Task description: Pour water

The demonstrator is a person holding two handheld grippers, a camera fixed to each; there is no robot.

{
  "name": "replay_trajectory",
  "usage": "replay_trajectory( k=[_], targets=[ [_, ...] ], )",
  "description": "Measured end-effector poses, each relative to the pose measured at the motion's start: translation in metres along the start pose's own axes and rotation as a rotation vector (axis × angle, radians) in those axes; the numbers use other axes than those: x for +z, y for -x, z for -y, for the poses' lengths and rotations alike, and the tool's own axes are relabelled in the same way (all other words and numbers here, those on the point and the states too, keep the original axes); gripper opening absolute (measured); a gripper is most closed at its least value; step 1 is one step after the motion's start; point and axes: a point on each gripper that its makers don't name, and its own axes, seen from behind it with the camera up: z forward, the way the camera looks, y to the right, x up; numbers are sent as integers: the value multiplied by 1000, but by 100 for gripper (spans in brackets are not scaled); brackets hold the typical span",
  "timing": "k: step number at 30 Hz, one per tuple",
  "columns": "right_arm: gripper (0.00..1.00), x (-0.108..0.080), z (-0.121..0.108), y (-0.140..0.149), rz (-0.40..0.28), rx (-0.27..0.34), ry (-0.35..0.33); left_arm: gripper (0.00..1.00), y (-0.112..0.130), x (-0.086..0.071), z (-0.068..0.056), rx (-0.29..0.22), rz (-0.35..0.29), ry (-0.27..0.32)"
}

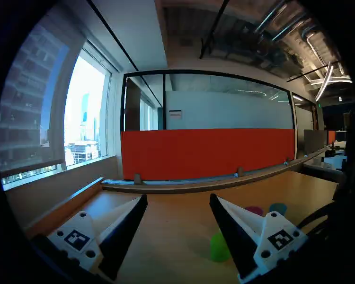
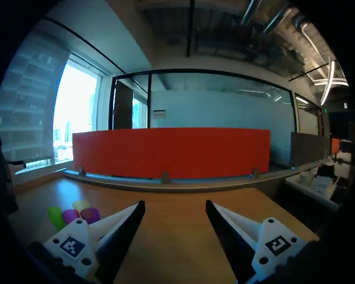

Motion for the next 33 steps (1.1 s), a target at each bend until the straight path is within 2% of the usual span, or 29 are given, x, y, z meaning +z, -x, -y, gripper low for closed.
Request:
replay_trajectory(
  k=[6,15,18,24,33],
  targets=[
    [99,0,9,-46,-17,-13,-39,98,-37,3,-6,8,-1,45],
    [99,0,26,-94,-18,-9,-100,98,-78,8,-4,-9,12,77],
    [99,1,29,-101,-27,-14,-111,98,-87,9,-5,-25,13,95],
    [99,3,35,-97,-15,-18,-139,98,-86,14,-8,-48,34,122],
    [99,4,49,-94,-5,-29,-244,98,-83,12,-29,-72,29,243]
  ],
)
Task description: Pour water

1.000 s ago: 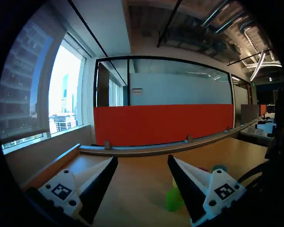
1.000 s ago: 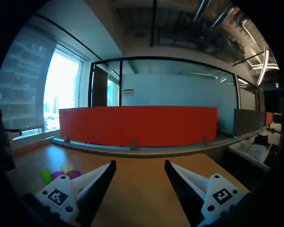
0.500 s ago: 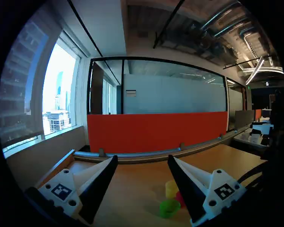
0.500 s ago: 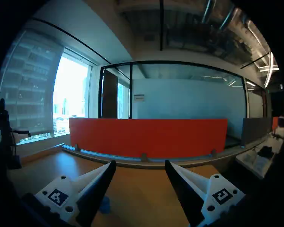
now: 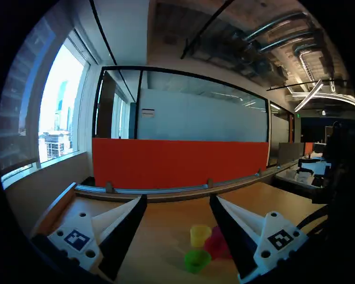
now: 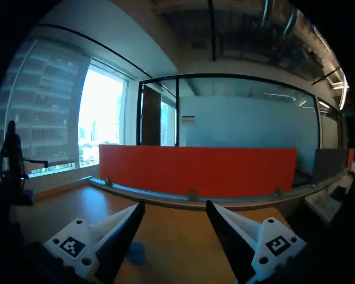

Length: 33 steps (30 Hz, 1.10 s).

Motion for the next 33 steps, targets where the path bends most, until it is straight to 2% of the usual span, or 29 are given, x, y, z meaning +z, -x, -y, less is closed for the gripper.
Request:
replay_trajectory(
  k=[5,12,21,33],
  targets=[
    [99,1,22,0,9,-11,-108,98,2,-1,-10,0,6,75],
    [99,2,48,-6,18,-9,-234,98,1,-3,-18,5,15,136],
    [99,8,56,-4,36,0,-292,98,8,-4,-26,-11,46,198],
    [100,13,63,16,129,-66,-372,98,36,-4,-28,64,142,279]
  ],
)
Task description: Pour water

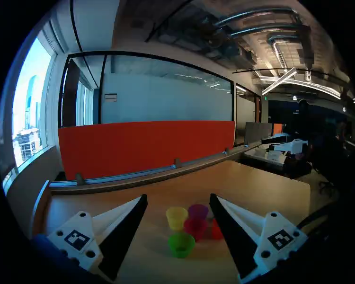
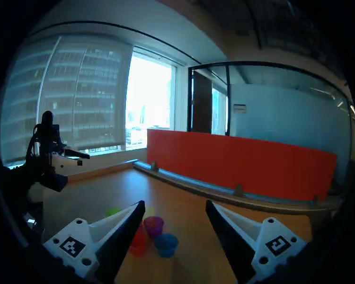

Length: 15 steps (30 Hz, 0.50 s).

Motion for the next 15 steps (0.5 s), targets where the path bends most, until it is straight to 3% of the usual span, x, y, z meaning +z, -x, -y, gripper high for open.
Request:
replay_trajectory(
  k=[6,15],
  targets=[
    [99,4,7,11,65,-17,-51,98,13,3,-3,40,46,41],
    [100,12,13,22,116,-62,-82,98,28,10,-3,44,90,70]
  ],
)
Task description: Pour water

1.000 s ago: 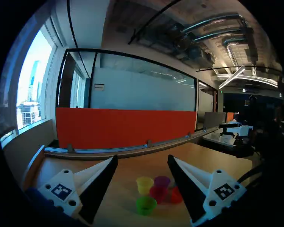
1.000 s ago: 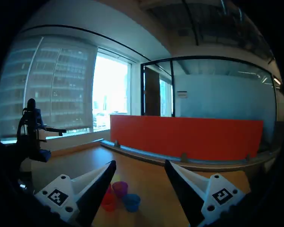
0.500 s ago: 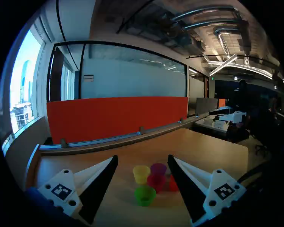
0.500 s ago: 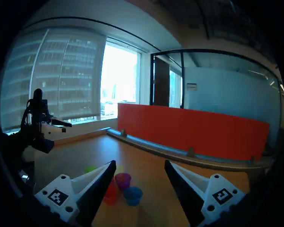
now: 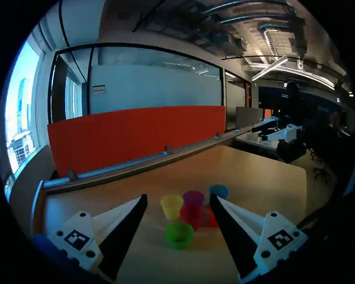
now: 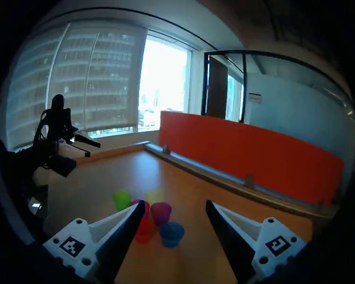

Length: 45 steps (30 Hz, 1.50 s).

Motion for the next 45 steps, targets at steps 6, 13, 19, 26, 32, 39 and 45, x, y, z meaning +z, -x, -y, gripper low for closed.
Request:
replay_trajectory(
  k=[6,13,19,26,32,39,45],
  targets=[
    [100,6,3,11,32,-21,-20,98,10,6,-2,-3,21,28],
    [99,16,2,29,63,-35,-28,98,33,13,1,6,71,31],
    [100,27,-2,47,94,-31,-34,98,58,22,1,18,122,36],
    [100,40,-6,71,137,-40,-36,98,90,36,-2,16,186,64],
    [100,52,-6,92,171,-44,-45,98,115,46,-2,14,236,78],
    [100,65,-4,116,206,-50,-57,98,142,57,-6,24,289,103],
    [99,74,-4,134,234,-58,-63,98,159,66,-10,36,318,122]
  ],
)
